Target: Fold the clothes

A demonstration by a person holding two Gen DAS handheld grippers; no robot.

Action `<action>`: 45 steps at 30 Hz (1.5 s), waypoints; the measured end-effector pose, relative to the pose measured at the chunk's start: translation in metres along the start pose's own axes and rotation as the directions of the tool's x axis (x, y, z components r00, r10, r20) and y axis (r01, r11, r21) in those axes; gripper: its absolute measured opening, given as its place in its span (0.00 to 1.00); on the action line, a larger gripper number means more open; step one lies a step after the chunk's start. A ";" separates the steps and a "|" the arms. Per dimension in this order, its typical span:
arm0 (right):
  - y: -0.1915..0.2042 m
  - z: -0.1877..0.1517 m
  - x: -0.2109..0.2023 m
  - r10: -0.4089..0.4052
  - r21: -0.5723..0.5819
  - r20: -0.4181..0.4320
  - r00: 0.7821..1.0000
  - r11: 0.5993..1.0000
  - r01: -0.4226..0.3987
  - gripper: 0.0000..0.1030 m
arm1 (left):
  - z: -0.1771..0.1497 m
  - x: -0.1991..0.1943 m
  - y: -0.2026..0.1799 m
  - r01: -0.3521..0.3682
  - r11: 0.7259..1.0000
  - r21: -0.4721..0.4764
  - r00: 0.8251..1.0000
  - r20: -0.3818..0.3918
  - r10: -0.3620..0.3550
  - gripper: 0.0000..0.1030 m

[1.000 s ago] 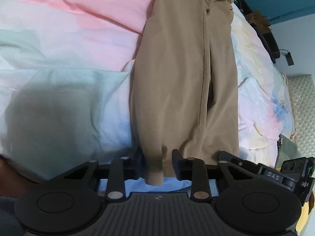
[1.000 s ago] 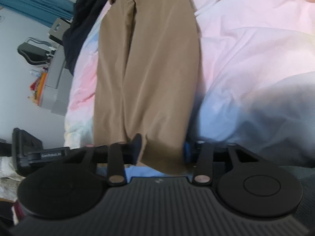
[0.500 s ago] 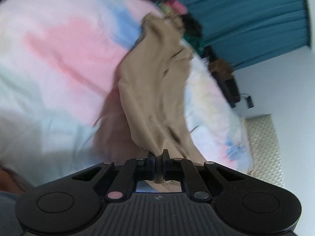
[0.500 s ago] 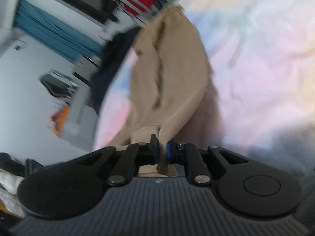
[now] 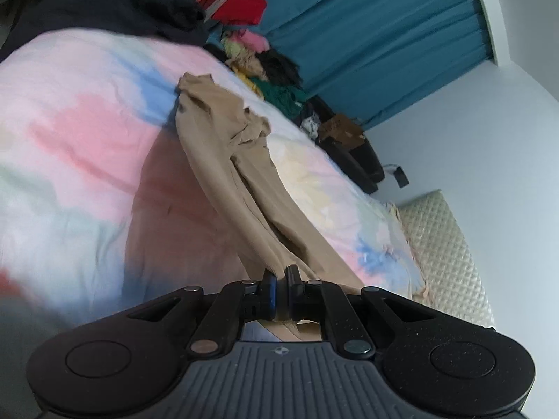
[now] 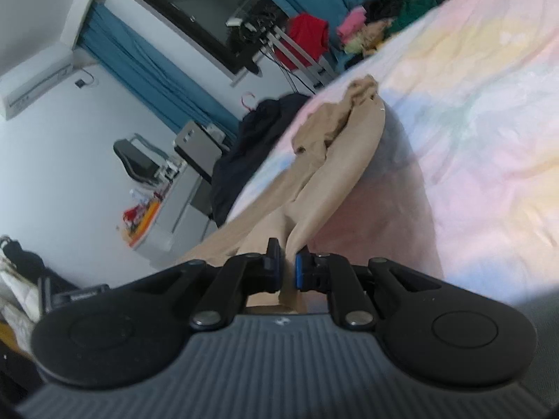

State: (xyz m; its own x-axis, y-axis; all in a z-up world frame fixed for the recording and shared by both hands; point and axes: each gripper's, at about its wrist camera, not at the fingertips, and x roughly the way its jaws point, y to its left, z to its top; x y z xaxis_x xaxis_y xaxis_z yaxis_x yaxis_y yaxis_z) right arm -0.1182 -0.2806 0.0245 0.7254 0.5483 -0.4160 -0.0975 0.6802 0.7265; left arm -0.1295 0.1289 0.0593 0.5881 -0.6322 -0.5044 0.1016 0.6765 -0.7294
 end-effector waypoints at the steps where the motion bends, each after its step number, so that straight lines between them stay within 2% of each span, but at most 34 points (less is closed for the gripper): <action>1: -0.001 -0.008 -0.004 -0.004 0.003 -0.010 1.000 1.000 0.004 0.11 | -0.011 -0.004 0.000 -0.005 1.000 -0.006 1.000 -0.014 0.005 0.06; 4: -0.005 -0.032 -0.017 -0.014 0.013 -0.041 0.999 1.000 0.015 0.11 | -0.035 -0.012 0.007 -0.020 1.000 -0.015 0.998 -0.057 0.019 0.06; 8: -0.014 -0.031 -0.011 0.006 0.063 -0.040 0.999 0.998 -0.004 0.11 | -0.026 -0.001 0.012 -0.048 0.999 -0.018 0.997 -0.059 0.047 0.06; 12: -0.019 -0.001 0.020 0.000 0.091 -0.023 1.000 0.996 0.002 0.11 | 0.009 0.028 0.015 -0.069 0.998 -0.012 0.997 -0.039 0.069 0.06; 18: -0.032 0.053 0.082 -0.038 0.110 -0.002 0.999 0.993 0.038 0.11 | 0.079 0.096 0.017 -0.129 0.991 0.035 0.991 0.025 0.128 0.06; 24: -0.067 0.103 0.155 -0.065 0.200 0.018 0.998 0.978 0.060 0.11 | 0.137 0.161 0.021 -0.193 0.974 0.115 0.979 0.088 0.183 0.06; 29: -0.094 0.123 0.215 -0.110 0.190 0.007 0.994 0.976 0.107 0.11 | 0.167 0.215 0.037 -0.265 0.946 0.186 0.961 0.132 0.244 0.06; 35: -0.124 0.131 0.265 -0.139 0.137 -0.002 0.990 0.981 0.138 0.11 | 0.182 0.274 0.082 -0.311 0.932 0.188 0.949 0.122 0.292 0.06; 40: -0.142 0.130 0.298 -0.193 0.090 -0.060 0.979 0.976 0.198 0.12 | 0.180 0.318 0.106 -0.385 0.889 0.249 0.923 0.099 0.372 0.07; 45: -0.152 0.125 0.312 -0.207 0.073 -0.084 0.975 0.974 0.213 0.11 | 0.181 0.339 0.114 -0.414 0.869 0.272 0.910 0.093 0.404 0.10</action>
State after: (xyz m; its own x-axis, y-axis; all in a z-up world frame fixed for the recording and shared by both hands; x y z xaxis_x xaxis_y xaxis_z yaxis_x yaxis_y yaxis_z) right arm 0.2084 -0.2741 -0.1474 0.6703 0.4341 -0.6018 0.1094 0.7443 0.6588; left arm 0.2264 0.0601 -0.1112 0.6509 -0.2668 -0.7108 0.0632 0.9520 -0.2995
